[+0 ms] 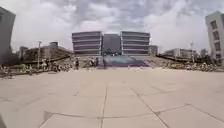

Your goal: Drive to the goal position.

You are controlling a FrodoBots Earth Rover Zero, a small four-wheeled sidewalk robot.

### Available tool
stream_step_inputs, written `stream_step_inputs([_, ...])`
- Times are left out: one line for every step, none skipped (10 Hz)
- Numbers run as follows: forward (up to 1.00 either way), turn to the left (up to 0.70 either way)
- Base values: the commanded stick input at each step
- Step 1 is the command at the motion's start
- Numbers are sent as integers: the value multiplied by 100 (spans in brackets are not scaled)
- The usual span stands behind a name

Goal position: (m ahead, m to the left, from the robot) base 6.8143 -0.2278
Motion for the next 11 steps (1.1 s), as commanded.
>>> stream_step_inputs([70,0])
stream_step_inputs([70,0])
stream_step_inputs([70,0])
stream_step_inputs([70,0])
stream_step_inputs([70,0])
stream_step_inputs([70,0])
stream_step_inputs([70,0])
stream_step_inputs([70,0])
stream_step_inputs([70,0])
stream_step_inputs([70,0])
stream_step_inputs([70,0])
